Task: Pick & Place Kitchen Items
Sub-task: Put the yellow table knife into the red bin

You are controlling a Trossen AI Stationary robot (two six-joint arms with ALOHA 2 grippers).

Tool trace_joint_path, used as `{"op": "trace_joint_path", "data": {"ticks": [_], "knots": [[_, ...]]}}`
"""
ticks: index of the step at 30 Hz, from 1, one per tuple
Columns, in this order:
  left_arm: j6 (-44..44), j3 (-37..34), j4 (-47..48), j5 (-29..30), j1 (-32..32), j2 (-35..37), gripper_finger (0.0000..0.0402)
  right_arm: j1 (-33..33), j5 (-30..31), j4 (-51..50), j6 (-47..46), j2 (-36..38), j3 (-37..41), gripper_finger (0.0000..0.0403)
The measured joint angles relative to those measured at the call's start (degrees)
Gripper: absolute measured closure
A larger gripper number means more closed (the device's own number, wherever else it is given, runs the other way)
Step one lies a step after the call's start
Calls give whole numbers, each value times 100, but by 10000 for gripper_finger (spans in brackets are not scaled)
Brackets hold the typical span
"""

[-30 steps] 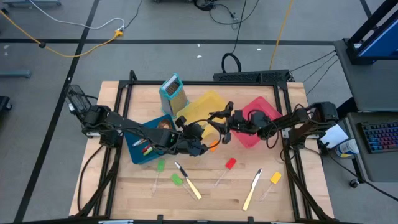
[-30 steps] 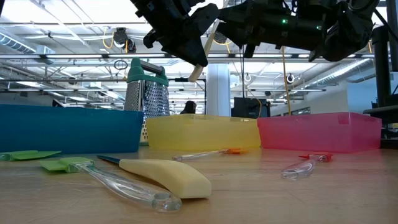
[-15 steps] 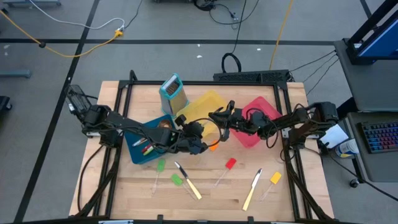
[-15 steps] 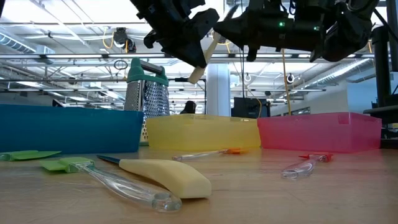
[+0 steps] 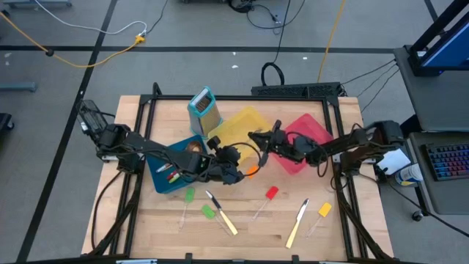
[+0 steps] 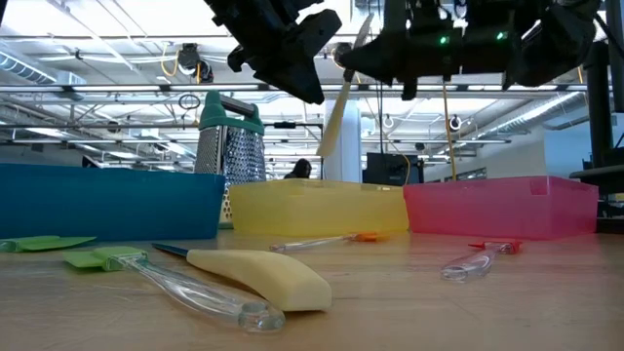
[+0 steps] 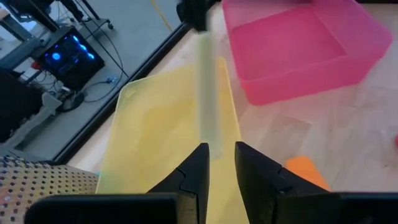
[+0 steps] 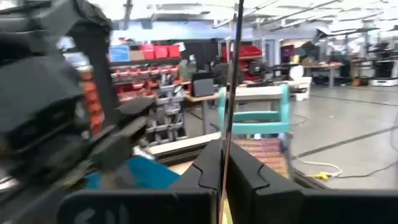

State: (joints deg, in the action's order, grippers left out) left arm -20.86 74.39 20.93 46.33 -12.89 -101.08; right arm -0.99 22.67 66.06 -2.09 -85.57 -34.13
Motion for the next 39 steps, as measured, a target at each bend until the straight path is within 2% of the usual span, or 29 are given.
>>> {"op": "trace_joint_path", "data": {"ticks": [3,10,13,18,24,29,33,39], "knots": [[66,0,29,5,2,0,322,-108,355,-359,86,358,101,402],[127,0,59,15,0,0,321,-585,1854,-1920,-7,1812,465,402],[127,0,60,1,2,0,321,-692,2312,-2621,-405,2520,679,402],[87,0,26,-61,2,0,321,-607,2682,-3860,-1558,3599,1272,402],[109,0,17,-133,-6,-2,321,-363,2665,-4087,-2878,4444,2469,402],[-90,0,255,-304,-202,152,321,-193,2591,-3786,-3951,4714,3272,403],[-350,0,742,-422,-481,481,321,-44,2261,-4057,-4193,4629,3266,403],[-955,2,1802,231,-919,1058,321,96,2053,-3978,-4062,4546,3191,403]]}}
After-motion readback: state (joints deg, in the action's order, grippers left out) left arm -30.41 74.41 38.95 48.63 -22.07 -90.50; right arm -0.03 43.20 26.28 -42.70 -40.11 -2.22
